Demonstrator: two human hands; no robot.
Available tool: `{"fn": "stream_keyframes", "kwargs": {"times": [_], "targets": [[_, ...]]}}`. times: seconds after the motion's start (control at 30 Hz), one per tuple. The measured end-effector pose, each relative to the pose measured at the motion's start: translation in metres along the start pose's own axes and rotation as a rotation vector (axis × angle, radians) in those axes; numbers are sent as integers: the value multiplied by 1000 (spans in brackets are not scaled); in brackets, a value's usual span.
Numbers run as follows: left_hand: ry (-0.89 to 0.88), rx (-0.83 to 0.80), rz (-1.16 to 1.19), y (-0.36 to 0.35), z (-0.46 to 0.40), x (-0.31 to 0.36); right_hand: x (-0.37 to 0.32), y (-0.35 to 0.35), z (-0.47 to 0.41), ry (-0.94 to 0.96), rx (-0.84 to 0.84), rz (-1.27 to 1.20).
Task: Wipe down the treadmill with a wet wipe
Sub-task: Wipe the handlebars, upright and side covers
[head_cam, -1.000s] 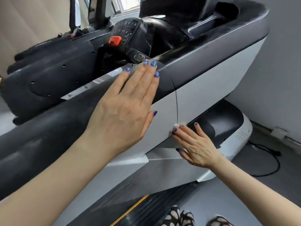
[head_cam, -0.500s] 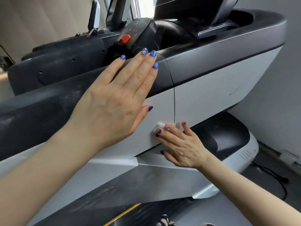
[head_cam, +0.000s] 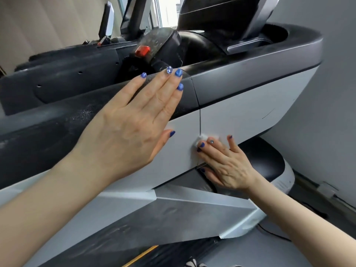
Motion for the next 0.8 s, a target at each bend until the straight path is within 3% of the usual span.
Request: {"fn": "stream_keyframes", "kwargs": {"times": [0.17, 0.4, 0.6, 0.8], "targets": [[7, 17, -4, 1, 0, -1, 24, -12, 46, -57, -165, 43], [9, 14, 3, 2, -1, 2, 11, 26, -37, -86, 41, -83], [16, 11, 7, 1, 0, 0, 39, 15, 8, -125, -59, 7], [17, 19, 13, 2, -2, 0, 41, 45, -67, -202, 74, -97]]}}
Point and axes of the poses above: each hand's wrist, its own z-axis away from the middle knuckle, its own y-axis out of the back of the hand, x = y × z, the point moved 10 cm from there along -z, towards the middle knuckle, and after that the axes turned 5 degrees about z, right-handed, at the moved point
